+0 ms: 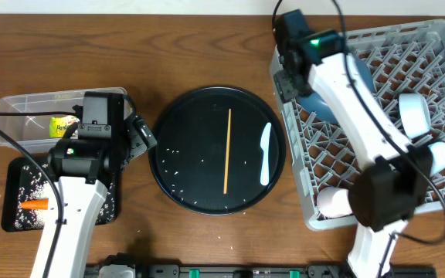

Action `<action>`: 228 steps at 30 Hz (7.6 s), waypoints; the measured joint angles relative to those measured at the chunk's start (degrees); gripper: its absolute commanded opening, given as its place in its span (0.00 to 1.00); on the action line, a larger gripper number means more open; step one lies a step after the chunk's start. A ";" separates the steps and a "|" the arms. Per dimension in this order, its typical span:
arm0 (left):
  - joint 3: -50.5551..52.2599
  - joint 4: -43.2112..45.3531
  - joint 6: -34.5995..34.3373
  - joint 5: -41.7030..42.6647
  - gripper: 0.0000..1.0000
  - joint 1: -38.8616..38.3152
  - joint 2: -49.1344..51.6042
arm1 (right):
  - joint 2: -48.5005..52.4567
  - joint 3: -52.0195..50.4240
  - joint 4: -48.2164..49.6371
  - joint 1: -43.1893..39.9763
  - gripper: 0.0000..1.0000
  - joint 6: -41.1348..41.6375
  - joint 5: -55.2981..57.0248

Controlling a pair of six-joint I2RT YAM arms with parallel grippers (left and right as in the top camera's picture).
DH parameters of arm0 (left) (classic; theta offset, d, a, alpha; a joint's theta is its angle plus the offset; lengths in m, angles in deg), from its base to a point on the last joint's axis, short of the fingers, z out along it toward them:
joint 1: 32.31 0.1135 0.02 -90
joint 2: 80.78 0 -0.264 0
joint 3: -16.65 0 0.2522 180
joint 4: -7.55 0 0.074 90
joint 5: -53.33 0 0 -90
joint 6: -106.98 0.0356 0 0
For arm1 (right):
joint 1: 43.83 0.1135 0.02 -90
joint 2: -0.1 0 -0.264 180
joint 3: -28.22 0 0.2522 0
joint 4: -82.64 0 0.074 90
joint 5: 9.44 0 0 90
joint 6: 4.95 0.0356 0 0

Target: Sort waste into correct bins and load items into the dishwasher rack

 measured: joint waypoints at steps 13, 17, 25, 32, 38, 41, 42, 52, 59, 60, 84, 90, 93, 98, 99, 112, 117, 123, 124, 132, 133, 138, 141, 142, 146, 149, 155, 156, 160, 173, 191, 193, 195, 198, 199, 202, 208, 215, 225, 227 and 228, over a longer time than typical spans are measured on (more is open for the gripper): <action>0.00 0.00 0.00 0.00 0.98 0.00 0.00 | -12.74 -0.31 -7.23 3.10 0.39 7.39 -25.79; 0.00 -0.02 0.00 0.00 0.98 0.00 0.00 | -12.46 -3.39 -5.49 8.83 0.41 14.78 -23.19; 0.00 -0.02 0.00 0.00 0.98 0.00 0.00 | -9.73 -14.86 1.14 20.46 0.38 30.84 -12.13; 0.00 0.00 0.00 0.00 0.98 0.00 0.00 | -9.49 -23.19 4.72 21.59 0.33 37.07 -3.76; 0.00 -0.02 0.00 0.00 0.98 0.00 0.00 | -9.49 -26.95 8.94 21.59 0.32 38.42 -1.57; 0.00 0.00 0.00 0.00 0.98 0.00 0.00 | -9.49 -29.05 11.21 21.59 0.30 38.62 0.33; 0.00 0.00 0.00 0.00 0.98 0.00 0.00 | -9.49 -29.79 11.56 21.59 0.28 38.64 1.01; 0.00 0.00 0.00 0.00 0.98 0.00 0.00 | -9.49 -35.32 17.53 20.65 0.21 39.08 3.13; 0.00 0.00 0.00 0.00 0.98 0.00 0.00 | -9.49 -39.89 22.86 19.56 0.18 39.23 3.15; 0.00 0.00 0.00 0.00 0.98 0.00 0.00 | -9.49 -40.54 23.80 19.56 0.17 39.23 2.99; 0.00 0.00 0.00 0.00 0.98 0.00 0.00 | -9.49 -47.93 36.13 15.78 0.17 38.10 0.31; 0.00 -0.02 0.00 0.00 0.98 0.00 0.00 | -9.66 -50.66 40.26 15.80 0.12 38.10 -0.70; 0.00 0.00 0.00 0.00 0.98 0.00 0.00 | -10.19 -52.13 43.10 15.80 0.01 37.86 -0.94; 0.00 -0.02 0.00 0.00 0.98 0.00 0.00 | -11.23 -54.36 46.47 15.78 0.01 37.88 -0.61; 0.00 -0.02 0.00 0.00 0.98 0.00 0.00 | -11.28 -54.40 46.51 15.80 0.01 37.88 -0.61; 0.00 -0.02 0.00 0.00 0.98 0.00 0.00 | -10.97 -52.63 43.95 15.78 0.01 35.80 -1.01; 0.00 -0.02 0.00 0.00 0.98 0.00 0.00 | -10.93 -50.34 42.10 15.78 0.01 35.01 -1.29; 0.00 -0.02 0.00 0.00 0.98 0.00 0.00 | -10.86 -48.89 38.77 15.65 0.01 34.73 -2.34; 0.00 0.00 0.00 0.00 0.98 0.00 0.00 | -10.86 -48.87 38.47 15.65 0.01 34.73 -2.40; 0.00 0.00 0.00 0.00 0.98 0.00 0.00 | -10.86 -48.81 32.65 15.65 0.14 34.53 -3.74; 0.00 -0.02 0.00 0.00 0.98 0.00 0.00 | -10.86 -48.65 31.74 15.67 0.19 34.42 -4.04; 0.00 -0.02 0.00 0.00 0.98 0.00 0.00 | -10.86 -48.26 29.66 15.91 0.31 33.94 -6.51; 0.00 -0.02 0.00 0.00 0.98 0.00 0.00 | -10.86 -48.26 29.81 16.68 0.30 33.70 -7.89; 0.00 -0.02 0.00 0.00 0.98 0.00 0.00 | -10.86 -48.26 29.83 16.87 0.30 33.70 -8.11; 0.00 -0.02 0.00 0.00 0.98 0.00 0.00 | -10.86 -48.26 29.51 17.27 0.28 33.68 -9.49; 0.00 -0.02 0.00 0.00 0.98 0.00 0.00 | -10.86 -48.26 27.26 17.27 0.32 33.70 -10.40; 0.00 -0.02 0.00 0.00 0.98 0.00 0.00 | -10.86 -48.24 24.85 17.38 0.28 33.73 -11.34; 0.00 0.00 0.00 0.00 0.98 0.00 0.00 | -10.86 -48.24 24.74 17.40 0.24 33.68 -11.45; 0.00 -0.02 0.00 0.00 0.98 0.00 0.00 | -10.86 -48.24 24.70 17.55 0.18 34.05 -11.43; 0.00 -0.02 0.00 0.00 0.98 0.00 0.00 | -11.06 -50.21 28.57 17.55 0.01 35.45 -10.62; 0.00 0.00 0.00 0.00 0.98 0.00 0.00 | -9.94 -45.38 25.64 17.55 0.01 33.09 -11.41; 0.00 -0.02 0.00 0.00 0.98 0.00 0.00 | -9.92 -43.21 24.22 17.55 0.01 32.65 -11.56; 0.00 -0.04 0.00 0.02 0.98 0.00 0.00 | -9.92 -40.87 22.86 17.55 0.01 32.22 -11.50; 0.00 -0.02 0.00 0.00 0.98 0.00 0.00 | -9.92 -38.86 21.22 17.55 0.01 31.87 -11.50; 0.00 -0.02 0.00 0.00 0.98 0.00 0.00 | -9.92 -38.42 20.90 17.55 0.01 31.76 -11.52; 0.00 0.00 0.00 0.00 0.98 0.00 0.00 | -9.92 -37.29 19.91 17.55 0.04 31.39 -11.50; 0.00 0.00 0.00 0.00 0.98 0.00 0.00 | -9.92 -36.94 20.33 17.55 0.20 30.69 -10.91; 0.00 0.00 0.00 0.00 0.98 0.00 0.00 | -9.92 -37.40 28.68 17.55 0.33 29.49 -6.99; 0.00 0.00 0.00 0.00 0.98 0.00 0.00 | -9.92 -44.70 40.54 17.55 0.28 29.24 -4.33; 0.00 0.00 0.00 0.00 0.98 0.00 0.00 | -9.92 -46.45 42.71 17.55 0.28 29.24 -4.17; 0.00 0.00 0.00 0.00 0.98 0.00 0.00 | -9.92 -47.23 43.76 17.55 0.28 29.24 -4.13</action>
